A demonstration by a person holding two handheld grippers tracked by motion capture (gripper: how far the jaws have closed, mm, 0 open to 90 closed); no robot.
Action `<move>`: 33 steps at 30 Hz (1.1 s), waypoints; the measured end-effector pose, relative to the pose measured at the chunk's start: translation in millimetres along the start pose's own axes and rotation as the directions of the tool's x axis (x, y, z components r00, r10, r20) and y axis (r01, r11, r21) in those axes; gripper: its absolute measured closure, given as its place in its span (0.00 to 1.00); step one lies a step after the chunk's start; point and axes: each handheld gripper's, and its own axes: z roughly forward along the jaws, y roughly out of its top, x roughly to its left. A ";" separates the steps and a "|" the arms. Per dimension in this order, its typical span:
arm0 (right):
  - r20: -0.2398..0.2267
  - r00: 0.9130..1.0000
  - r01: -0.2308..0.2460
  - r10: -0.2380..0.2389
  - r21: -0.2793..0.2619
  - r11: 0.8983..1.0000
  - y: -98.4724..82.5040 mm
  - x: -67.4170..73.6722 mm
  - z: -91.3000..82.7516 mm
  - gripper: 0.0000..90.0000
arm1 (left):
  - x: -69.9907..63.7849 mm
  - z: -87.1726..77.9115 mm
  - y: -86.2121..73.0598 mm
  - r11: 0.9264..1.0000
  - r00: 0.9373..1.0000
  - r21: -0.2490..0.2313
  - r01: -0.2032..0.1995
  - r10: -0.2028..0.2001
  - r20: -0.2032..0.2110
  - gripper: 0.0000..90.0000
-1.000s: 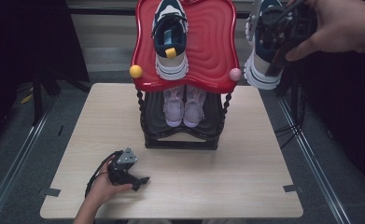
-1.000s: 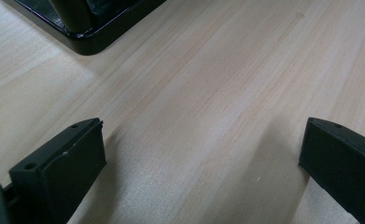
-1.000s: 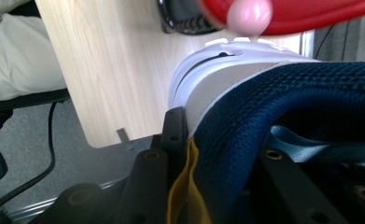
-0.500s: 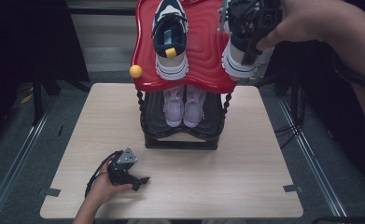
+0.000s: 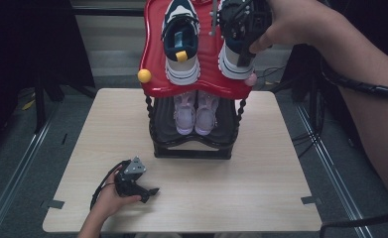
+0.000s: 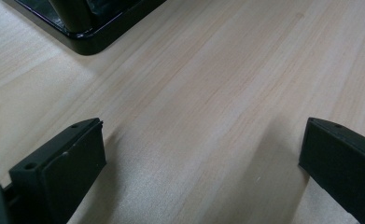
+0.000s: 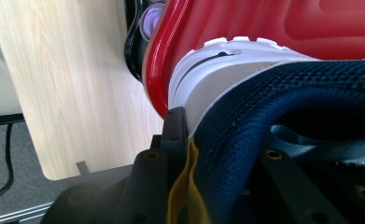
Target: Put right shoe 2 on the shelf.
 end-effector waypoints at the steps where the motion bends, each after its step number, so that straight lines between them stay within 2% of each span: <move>1: 0.003 1.000 -0.001 0.001 -0.005 1.000 1.3 -0.5 1.0 0.82 | 0.0 0.0 0.0 1.000 1.000 0.000 0.000 0.000 0.000 0.00; 16: 0.024 1.000 0.020 -0.020 -0.004 1.000 21.3 -6.4 14.9 0.82 | 0.1 0.1 0.0 1.000 1.000 0.000 0.000 0.000 0.002 0.00; 22: 0.015 0.999 0.037 -0.037 -0.006 0.999 27.8 -7.9 21.3 0.81 | 0.1 0.0 0.0 1.000 1.000 0.000 -0.001 0.001 0.002 0.00; 33: 0.014 0.999 0.033 -0.033 -0.009 0.999 31.5 -12.9 27.9 0.80 | 0.1 0.0 0.0 1.000 1.000 0.000 -0.001 0.001 0.002 0.00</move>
